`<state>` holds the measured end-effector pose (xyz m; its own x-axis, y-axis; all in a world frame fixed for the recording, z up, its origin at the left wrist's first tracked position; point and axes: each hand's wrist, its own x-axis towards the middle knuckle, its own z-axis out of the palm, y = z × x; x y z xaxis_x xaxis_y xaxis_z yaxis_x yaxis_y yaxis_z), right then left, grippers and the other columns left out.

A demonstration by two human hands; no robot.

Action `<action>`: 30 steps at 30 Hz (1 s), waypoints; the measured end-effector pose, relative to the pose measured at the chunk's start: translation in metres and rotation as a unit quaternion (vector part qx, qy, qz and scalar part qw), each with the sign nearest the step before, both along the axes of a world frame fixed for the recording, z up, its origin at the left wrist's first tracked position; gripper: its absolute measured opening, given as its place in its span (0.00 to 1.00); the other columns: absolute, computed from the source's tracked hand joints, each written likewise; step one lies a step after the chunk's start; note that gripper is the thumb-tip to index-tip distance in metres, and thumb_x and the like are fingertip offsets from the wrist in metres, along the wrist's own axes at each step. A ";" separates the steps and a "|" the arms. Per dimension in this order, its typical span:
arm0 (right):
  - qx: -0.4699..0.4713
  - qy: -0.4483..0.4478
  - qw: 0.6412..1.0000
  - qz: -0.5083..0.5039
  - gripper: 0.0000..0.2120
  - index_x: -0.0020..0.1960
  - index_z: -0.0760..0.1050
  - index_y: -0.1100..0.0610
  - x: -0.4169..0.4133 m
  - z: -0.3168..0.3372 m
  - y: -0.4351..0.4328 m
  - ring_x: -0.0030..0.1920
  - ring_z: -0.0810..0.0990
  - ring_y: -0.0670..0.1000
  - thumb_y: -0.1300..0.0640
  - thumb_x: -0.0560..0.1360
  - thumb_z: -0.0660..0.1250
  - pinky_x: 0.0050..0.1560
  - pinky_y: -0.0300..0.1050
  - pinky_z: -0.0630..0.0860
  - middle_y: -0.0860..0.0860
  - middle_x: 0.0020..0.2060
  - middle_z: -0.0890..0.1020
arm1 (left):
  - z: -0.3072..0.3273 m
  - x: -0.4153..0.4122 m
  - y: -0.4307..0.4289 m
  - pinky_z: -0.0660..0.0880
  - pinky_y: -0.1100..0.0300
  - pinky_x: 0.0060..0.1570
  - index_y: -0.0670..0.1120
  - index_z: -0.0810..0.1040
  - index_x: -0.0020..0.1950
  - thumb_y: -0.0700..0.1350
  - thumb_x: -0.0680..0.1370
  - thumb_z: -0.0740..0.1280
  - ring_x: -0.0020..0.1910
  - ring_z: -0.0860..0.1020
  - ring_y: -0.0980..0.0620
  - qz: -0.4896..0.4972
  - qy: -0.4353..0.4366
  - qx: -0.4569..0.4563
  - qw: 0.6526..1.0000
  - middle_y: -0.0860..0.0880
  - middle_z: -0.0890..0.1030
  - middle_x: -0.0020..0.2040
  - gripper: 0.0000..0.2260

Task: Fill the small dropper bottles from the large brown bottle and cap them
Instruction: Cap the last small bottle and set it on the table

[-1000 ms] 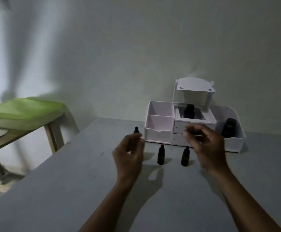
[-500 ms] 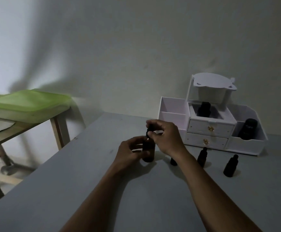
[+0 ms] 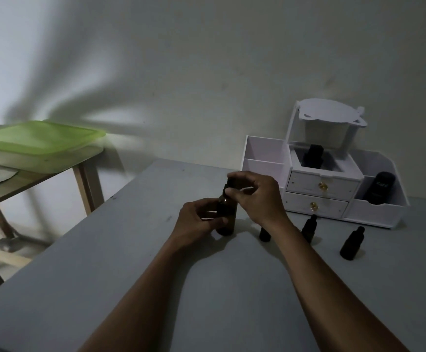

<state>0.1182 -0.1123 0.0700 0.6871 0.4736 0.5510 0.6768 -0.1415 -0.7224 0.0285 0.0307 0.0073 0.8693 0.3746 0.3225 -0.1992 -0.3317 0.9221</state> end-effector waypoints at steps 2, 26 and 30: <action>0.006 0.001 1.000 -0.009 0.15 0.55 0.82 0.53 0.000 -0.002 0.002 0.45 0.82 0.41 0.56 0.69 0.78 0.45 0.27 0.78 0.46 0.46 0.84 | -0.002 0.002 0.000 0.79 0.67 0.47 0.53 0.81 0.61 0.42 0.71 0.77 0.51 0.83 0.59 0.000 0.003 0.004 1.000 0.56 0.84 0.53 0.19; 0.038 0.024 0.999 0.007 0.14 0.52 0.81 0.52 0.006 -0.011 0.004 0.44 0.82 0.44 0.54 0.68 0.79 0.44 0.31 0.79 0.47 0.44 0.83 | -0.003 0.002 -0.004 0.80 0.64 0.50 0.54 0.82 0.59 0.44 0.71 0.77 0.51 0.83 0.57 -0.001 0.003 -0.011 1.000 0.56 0.84 0.53 0.17; 0.048 0.058 0.996 0.051 0.15 0.59 0.81 0.54 0.008 -0.008 0.001 0.53 0.83 0.44 0.62 0.73 0.73 0.54 0.41 0.82 0.47 0.52 0.84 | -0.002 0.001 -0.003 0.79 0.65 0.49 0.55 0.81 0.58 0.43 0.71 0.77 0.51 0.83 0.58 -0.002 0.005 -0.013 1.000 0.57 0.84 0.52 0.18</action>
